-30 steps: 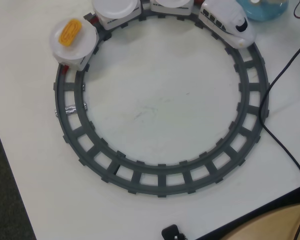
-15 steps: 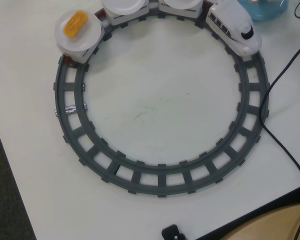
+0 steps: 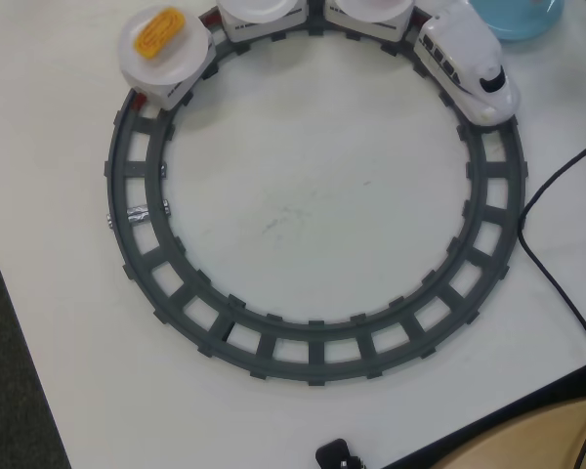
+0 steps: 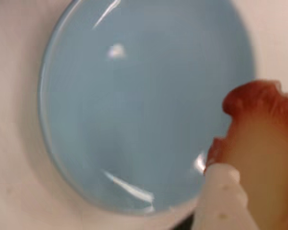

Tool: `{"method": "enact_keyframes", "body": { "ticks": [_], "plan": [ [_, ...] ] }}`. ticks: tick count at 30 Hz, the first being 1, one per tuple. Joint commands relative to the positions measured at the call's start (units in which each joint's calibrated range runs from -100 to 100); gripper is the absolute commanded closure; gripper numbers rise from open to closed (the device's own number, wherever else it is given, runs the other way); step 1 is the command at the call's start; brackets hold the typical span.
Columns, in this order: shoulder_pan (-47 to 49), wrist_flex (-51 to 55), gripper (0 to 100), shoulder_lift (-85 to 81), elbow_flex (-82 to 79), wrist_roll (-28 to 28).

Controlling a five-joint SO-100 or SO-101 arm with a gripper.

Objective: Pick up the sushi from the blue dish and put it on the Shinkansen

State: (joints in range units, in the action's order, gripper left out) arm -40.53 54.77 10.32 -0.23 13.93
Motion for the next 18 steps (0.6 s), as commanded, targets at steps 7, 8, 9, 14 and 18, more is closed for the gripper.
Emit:
{"method": "enact_keyframes", "body": {
  "ticks": [7,8,9,14,18],
  "plan": [
    [6.7,-5.7,98,-34.0,-27.5,-1.1],
    [7.6,-5.7,98,-36.5,-29.4,-1.8],
    [8.6,-5.7,98,-38.9,-31.1,-2.2],
    [13.2,-4.8,98,-47.2,-36.0,-5.1],
    [19.3,-1.1,98,-48.4,-36.4,-9.7]
  ]
}}
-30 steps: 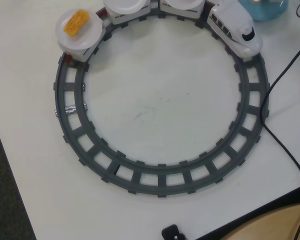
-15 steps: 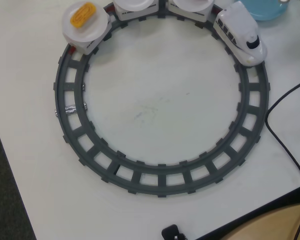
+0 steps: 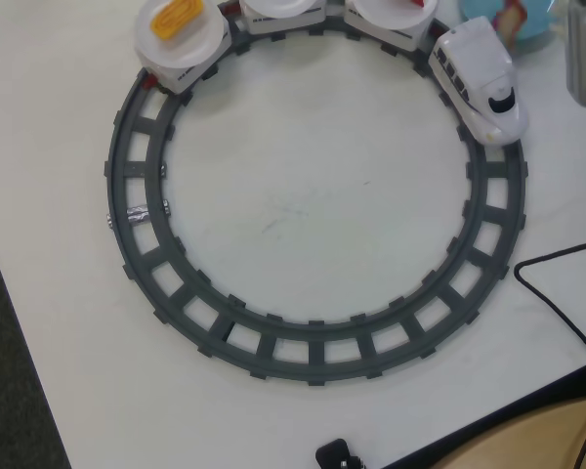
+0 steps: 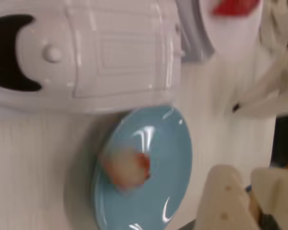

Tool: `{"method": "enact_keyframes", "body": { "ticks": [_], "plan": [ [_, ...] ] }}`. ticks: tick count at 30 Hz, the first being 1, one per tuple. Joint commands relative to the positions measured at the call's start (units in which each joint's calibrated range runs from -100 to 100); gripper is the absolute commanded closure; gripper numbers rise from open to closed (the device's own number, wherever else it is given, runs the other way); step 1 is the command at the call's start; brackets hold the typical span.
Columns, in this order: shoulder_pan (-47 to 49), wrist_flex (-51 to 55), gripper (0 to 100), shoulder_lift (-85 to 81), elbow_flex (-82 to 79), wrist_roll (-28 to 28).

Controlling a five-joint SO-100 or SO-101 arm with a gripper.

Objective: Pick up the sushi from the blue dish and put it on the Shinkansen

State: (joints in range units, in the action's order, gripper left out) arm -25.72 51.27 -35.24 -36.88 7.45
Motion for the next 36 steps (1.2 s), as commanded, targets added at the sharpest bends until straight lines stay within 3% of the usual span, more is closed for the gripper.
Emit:
{"method": "enact_keyframes", "body": {
  "ticks": [1,6,13,20,32,36],
  "plan": [
    [6.4,3.6,98,-2.6,0.2,-4.1],
    [10.4,5.5,98,-1.2,-0.3,-4.6],
    [3.5,4.7,97,-0.7,0.4,-4.6],
    [-9.1,-6.1,78,2.4,-0.7,-2.3],
    [-13.5,-6.9,74,34.4,19.2,-2.2],
    [-16.4,-2.9,74,41.9,27.1,1.3]
  ]
}}
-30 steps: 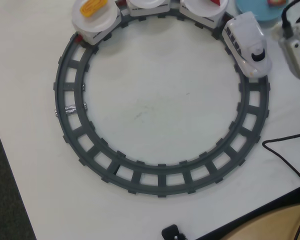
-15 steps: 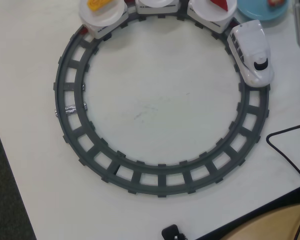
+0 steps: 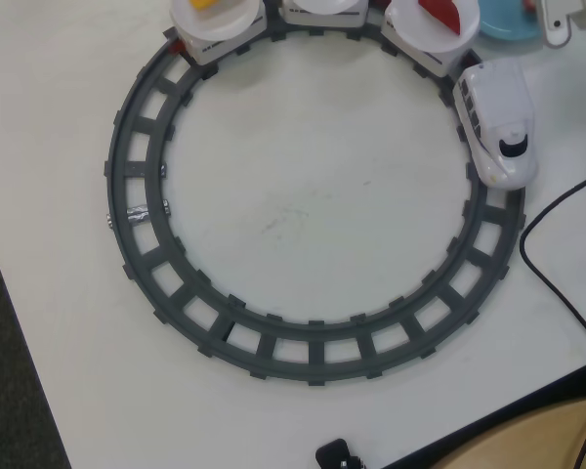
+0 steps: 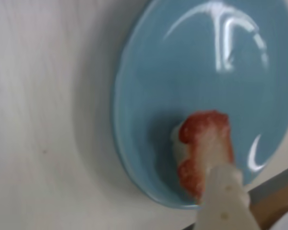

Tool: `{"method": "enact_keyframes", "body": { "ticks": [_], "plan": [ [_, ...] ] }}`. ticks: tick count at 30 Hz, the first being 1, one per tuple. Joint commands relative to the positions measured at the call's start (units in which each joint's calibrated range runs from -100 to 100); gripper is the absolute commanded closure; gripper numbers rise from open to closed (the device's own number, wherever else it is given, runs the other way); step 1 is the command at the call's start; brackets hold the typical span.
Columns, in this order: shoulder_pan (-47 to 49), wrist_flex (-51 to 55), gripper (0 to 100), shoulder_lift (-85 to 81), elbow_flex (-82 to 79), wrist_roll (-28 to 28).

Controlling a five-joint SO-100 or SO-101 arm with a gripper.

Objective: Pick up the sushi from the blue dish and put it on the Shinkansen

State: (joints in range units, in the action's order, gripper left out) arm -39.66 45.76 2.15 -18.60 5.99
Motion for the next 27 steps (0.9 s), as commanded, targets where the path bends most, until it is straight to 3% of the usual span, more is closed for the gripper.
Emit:
{"method": "enact_keyframes", "body": {
  "ticks": [1,8,27],
  "plan": [
    [-3.3,3.5,74,6.2,10.6,3.5],
    [-4.5,8.9,74,13.0,18.2,4.4],
    [-2.2,8.3,74,21.5,20.4,3.8]
  ]
}}
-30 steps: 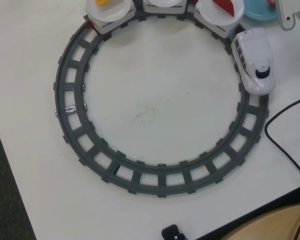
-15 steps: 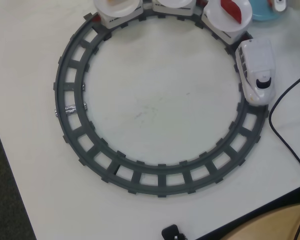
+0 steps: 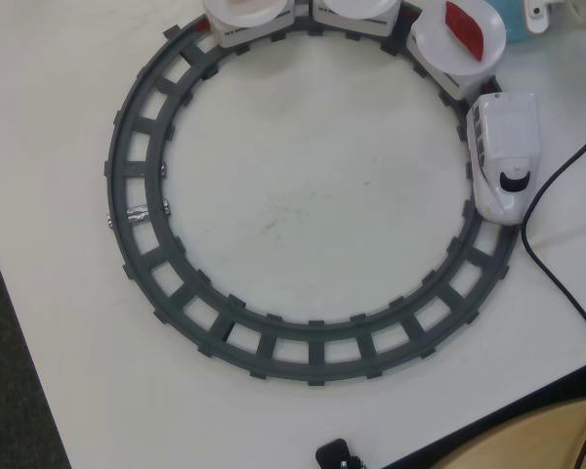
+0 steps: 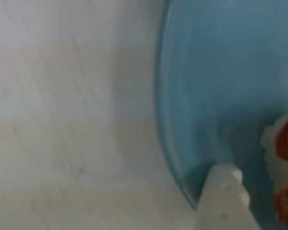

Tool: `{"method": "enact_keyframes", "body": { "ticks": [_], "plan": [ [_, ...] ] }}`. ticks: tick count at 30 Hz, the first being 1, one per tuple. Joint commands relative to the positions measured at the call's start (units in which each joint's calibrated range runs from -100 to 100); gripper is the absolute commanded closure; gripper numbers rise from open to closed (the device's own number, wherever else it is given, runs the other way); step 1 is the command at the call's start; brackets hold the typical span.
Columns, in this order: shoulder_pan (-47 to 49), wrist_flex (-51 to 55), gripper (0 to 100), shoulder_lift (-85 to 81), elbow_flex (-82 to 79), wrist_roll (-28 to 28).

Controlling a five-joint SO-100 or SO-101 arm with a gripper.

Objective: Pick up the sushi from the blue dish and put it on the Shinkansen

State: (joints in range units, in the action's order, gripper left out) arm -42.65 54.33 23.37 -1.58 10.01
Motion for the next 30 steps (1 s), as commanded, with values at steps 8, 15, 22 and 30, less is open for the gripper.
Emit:
{"method": "enact_keyframes", "body": {
  "ticks": [8,15,22,30],
  "plan": [
    [0.9,-0.4,90,1.4,3.9,-0.3],
    [0.3,-0.5,98,0.8,4.1,-0.2],
    [-1.3,-0.5,98,-2.3,4.1,-0.2],
    [2.3,-3.4,89,-2.4,2.1,-0.2]
  ]
}}
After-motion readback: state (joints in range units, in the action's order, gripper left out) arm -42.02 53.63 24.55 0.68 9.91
